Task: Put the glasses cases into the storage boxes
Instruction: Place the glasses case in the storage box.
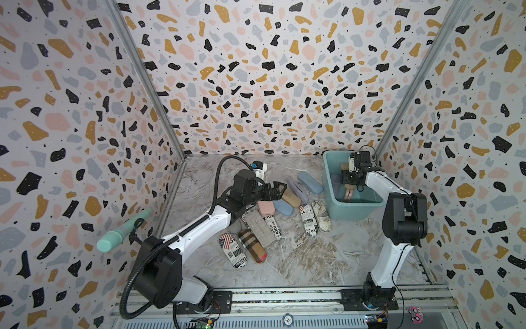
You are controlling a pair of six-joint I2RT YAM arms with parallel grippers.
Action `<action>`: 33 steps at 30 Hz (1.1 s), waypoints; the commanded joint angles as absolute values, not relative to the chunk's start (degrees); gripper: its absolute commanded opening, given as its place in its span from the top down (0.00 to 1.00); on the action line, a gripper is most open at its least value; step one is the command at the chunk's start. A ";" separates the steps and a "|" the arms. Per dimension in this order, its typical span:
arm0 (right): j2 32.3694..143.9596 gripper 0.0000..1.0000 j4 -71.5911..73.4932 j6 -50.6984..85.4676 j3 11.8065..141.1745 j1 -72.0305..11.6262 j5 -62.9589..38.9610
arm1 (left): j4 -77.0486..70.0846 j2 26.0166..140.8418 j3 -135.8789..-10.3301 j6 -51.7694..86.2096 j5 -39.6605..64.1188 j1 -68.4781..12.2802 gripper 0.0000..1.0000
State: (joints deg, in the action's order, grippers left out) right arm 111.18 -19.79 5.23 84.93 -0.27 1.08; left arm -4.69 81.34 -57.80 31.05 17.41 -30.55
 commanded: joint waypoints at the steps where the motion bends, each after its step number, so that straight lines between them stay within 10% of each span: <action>1: 110.29 0.26 -22.17 5.31 85.53 -0.18 0.67 | -5.19 81.70 -59.39 30.23 17.18 -30.50 0.01; 22: 91.51 0.20 -19.78 10.06 79.56 -9.91 8.09 | -3.44 77.97 -58.69 31.44 7.69 -28.07 0.00; 33: 79.73 0.26 -19.66 7.73 75.53 -31.17 16.75 | -1.89 75.67 -56.69 36.75 -4.26 -22.32 0.00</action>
State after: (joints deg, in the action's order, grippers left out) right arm 83.53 -19.35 8.69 76.31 -26.30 12.60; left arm -2.55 76.38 -57.60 34.37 1.39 -23.99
